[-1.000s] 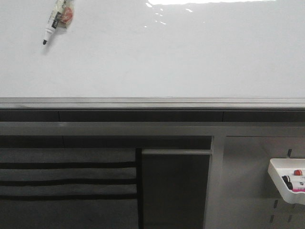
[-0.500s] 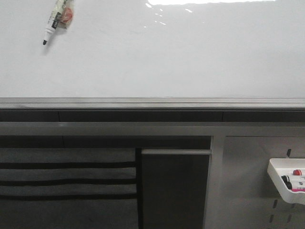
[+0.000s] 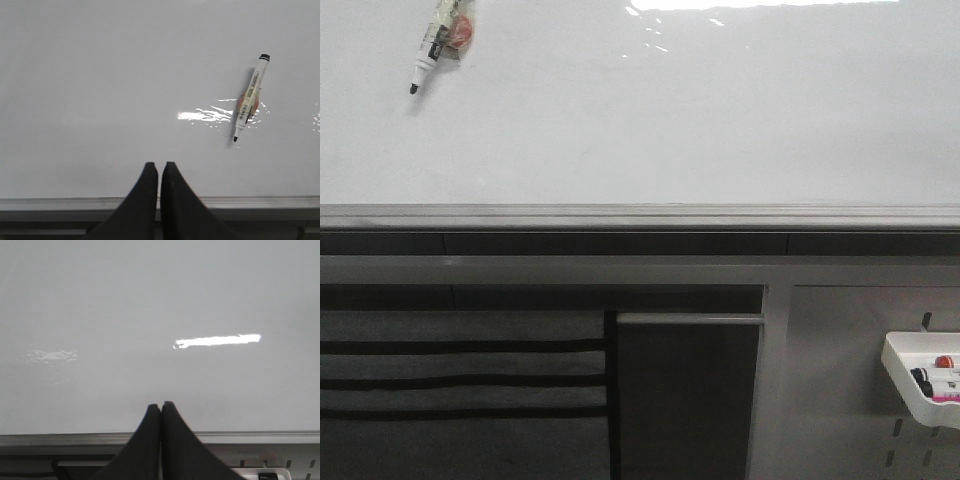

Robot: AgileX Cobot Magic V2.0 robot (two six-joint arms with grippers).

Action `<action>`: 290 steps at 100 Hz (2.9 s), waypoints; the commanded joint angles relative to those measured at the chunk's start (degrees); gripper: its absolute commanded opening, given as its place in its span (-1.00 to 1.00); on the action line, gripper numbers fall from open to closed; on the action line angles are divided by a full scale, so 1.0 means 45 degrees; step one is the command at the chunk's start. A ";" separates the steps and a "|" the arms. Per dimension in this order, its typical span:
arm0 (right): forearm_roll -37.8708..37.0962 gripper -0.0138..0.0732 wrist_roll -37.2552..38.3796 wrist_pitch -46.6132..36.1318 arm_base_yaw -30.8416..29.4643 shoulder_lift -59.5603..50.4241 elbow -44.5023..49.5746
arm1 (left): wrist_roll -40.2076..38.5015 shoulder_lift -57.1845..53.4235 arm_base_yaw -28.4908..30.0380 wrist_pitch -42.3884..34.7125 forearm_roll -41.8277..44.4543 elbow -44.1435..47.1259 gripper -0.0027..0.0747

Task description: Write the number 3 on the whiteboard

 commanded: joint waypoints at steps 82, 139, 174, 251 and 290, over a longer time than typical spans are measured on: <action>-0.0261 0.54 -0.0114 -0.1047 -0.0066 0.0236 -0.0459 | -0.0160 0.0210 0.0023 -0.1289 0.0526 -0.0427 0.50; 0.6742 0.54 -0.5861 0.2537 -0.0066 0.1618 -0.1580 | 0.0664 0.5974 -0.4650 -0.1843 0.1231 -0.1413 0.34; 0.6919 0.54 -0.6010 0.2567 -0.0066 0.1662 -0.1580 | 0.0664 1.1691 -0.4827 -0.2722 0.2542 -0.4795 0.07; 0.6897 0.54 -0.6010 0.2494 -0.0066 0.1662 -0.1580 | 0.0479 1.4724 -0.4106 -0.3981 0.2299 -0.7150 -0.40; 0.6897 0.54 -0.6010 0.2486 -0.0066 0.1662 -0.1580 | 0.0479 1.4724 -0.4106 -0.3909 0.2268 -0.7150 -0.75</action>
